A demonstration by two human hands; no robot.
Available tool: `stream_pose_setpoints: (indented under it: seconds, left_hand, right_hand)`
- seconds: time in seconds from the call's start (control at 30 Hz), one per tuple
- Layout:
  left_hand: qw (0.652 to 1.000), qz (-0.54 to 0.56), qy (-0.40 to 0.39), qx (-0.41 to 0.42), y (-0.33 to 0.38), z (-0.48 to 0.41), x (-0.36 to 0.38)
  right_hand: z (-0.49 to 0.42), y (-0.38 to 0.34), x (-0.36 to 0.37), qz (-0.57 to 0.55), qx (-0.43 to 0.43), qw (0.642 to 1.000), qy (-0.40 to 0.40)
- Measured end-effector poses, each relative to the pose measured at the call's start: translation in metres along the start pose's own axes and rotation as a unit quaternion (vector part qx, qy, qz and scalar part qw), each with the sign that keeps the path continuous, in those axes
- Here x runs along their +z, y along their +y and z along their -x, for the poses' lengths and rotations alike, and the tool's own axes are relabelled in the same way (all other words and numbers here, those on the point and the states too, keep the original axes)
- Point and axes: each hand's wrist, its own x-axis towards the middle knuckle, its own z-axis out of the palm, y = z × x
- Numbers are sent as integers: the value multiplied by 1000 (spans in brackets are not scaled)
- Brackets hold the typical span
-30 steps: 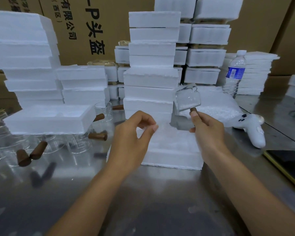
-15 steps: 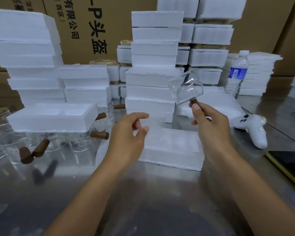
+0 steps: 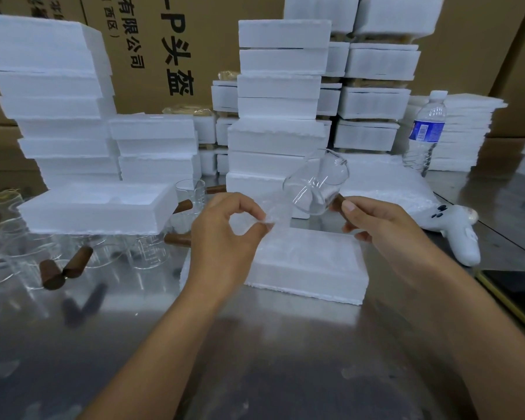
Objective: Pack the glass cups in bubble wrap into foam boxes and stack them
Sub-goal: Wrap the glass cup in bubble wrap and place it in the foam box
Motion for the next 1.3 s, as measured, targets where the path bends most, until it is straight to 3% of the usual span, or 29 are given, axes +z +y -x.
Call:
stream_pose_setpoints:
  seconds: [0.17, 0.37, 0.53, 0.7, 0.93, 1.3]
  left_hand:
    - [999, 46, -22, 2, 0, 2, 1]
    - [999, 12, -31, 22, -1, 3, 2]
    - [999, -1, -25, 45, 2, 4, 2]
    - [995, 10, -81, 62, 7, 9, 4]
    - [989, 19, -130, 62, 15, 12, 1]
    - [993, 98, -54, -44, 11, 8, 6]
  right_hand:
    - [0, 3, -1, 37, -4, 999, -31]
    - [-3, 9, -6, 98, 5, 995, -26]
    - [-3, 11, -10, 147, -37, 987, -43]
    - [-2, 15, -5, 189, -64, 979, -32]
    - [-3, 14, 2, 112, -54, 992, 10]
    - [7, 5, 17, 43, -34, 998, -38]
